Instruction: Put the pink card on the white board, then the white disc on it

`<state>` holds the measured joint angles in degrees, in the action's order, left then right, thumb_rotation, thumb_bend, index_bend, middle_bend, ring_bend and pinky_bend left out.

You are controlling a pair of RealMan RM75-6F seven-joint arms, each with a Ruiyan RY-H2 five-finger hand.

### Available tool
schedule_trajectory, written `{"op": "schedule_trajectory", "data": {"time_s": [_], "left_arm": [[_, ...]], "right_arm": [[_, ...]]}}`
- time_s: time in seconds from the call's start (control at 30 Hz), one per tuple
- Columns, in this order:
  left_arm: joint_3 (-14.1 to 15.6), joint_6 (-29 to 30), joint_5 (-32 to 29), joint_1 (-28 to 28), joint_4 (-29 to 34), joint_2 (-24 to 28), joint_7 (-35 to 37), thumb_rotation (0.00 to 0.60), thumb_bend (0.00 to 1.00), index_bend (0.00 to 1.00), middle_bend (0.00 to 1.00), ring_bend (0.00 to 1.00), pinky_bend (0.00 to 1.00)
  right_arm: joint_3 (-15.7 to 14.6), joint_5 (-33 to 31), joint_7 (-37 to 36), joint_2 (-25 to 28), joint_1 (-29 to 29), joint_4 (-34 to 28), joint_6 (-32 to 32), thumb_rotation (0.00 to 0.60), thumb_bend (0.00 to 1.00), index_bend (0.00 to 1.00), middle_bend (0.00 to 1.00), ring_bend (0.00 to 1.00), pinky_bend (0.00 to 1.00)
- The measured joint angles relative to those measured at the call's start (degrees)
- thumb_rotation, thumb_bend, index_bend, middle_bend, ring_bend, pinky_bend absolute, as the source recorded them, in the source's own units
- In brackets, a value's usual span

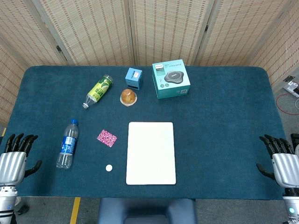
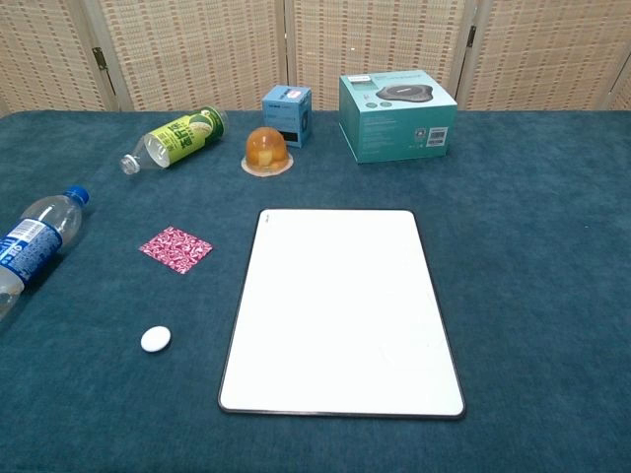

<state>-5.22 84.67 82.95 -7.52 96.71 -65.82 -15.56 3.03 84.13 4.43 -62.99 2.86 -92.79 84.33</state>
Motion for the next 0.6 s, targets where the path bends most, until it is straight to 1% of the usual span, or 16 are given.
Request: {"op": "schedule_trajectory", "data": {"time_s": [0.2, 0.6], "left_arm": [[0.05, -0.65, -0.67, -0.40, 0.34, -0.28, -1.07, 0.600, 0.31, 0.19, 0.20, 0.11, 0.00], [0.16, -0.98, -1.55, -0.57, 1.27, 0.02, -2.08, 0.600, 0.31, 0.19, 0.19, 0.11, 0.00]], "right_arm": [[0.07, -0.29, -0.26, 0.06, 0.68, -0.07, -1.33, 0.600, 0.25, 0.14, 0.15, 0.14, 0.10], [0.12, -0.34, -1.03, 0.11, 0.57, 0.38, -1.21, 0.600, 0.25, 0.14, 0.15, 0.15, 0.10]]}}
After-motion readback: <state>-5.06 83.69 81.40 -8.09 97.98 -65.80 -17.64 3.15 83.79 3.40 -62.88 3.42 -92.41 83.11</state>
